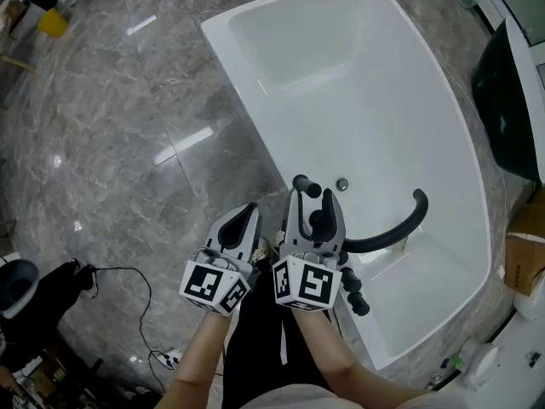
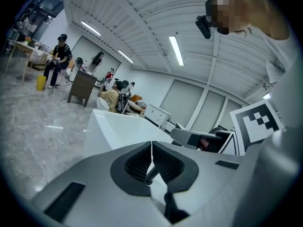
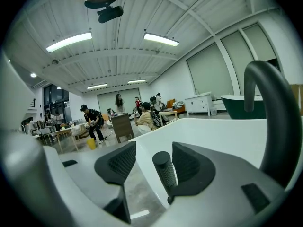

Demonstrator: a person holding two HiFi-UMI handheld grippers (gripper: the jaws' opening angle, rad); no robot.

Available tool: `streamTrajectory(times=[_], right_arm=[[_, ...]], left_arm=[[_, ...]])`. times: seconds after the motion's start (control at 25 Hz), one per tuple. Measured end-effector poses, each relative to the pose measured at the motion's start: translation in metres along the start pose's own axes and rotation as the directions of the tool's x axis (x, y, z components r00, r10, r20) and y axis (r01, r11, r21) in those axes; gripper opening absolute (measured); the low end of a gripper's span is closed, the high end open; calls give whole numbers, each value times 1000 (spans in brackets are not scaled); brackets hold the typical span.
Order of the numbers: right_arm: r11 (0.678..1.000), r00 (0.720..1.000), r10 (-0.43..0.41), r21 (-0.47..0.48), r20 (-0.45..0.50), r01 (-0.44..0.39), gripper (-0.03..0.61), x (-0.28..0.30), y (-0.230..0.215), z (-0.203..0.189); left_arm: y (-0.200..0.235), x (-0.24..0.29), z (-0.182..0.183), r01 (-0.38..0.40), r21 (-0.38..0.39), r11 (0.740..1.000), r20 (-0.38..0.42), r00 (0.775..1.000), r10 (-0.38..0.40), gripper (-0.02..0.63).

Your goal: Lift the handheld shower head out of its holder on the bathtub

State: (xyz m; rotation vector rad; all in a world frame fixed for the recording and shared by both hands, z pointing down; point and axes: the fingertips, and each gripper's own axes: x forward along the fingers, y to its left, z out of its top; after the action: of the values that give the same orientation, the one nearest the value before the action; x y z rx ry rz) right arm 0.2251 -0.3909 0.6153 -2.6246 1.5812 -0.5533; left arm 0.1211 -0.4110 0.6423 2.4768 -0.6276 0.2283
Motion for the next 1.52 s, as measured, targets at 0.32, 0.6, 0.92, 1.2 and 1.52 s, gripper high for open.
streamTrajectory(times=[0.32, 0.6, 0.92, 1.2, 1.52], right_arm=[[1000, 1000, -1, -1, -6, 1, 224, 19, -9, -27], [1000, 999, -1, -31, -36, 0, 222, 38, -16, -55], [996, 995, -39, -83, -87, 32, 221, 52, -21, -76], [990, 994, -71, -131, -84, 60, 138, 58, -30, -76], [990, 992, -76, -126, -103, 62, 135, 59, -32, -77]], left_arm=[[27, 12, -35, -26, -25, 999, -55, 998, 24, 14], [42, 27, -58, -37, -52, 998, -59, 998, 34, 14], [52, 39, -70, -34, -55, 998, -63, 998, 30, 14], [49, 44, -80, -41, -65, 997, -84, 996, 35, 14], [38, 47, -77, -30, -59, 998, -84, 996, 25, 14]])
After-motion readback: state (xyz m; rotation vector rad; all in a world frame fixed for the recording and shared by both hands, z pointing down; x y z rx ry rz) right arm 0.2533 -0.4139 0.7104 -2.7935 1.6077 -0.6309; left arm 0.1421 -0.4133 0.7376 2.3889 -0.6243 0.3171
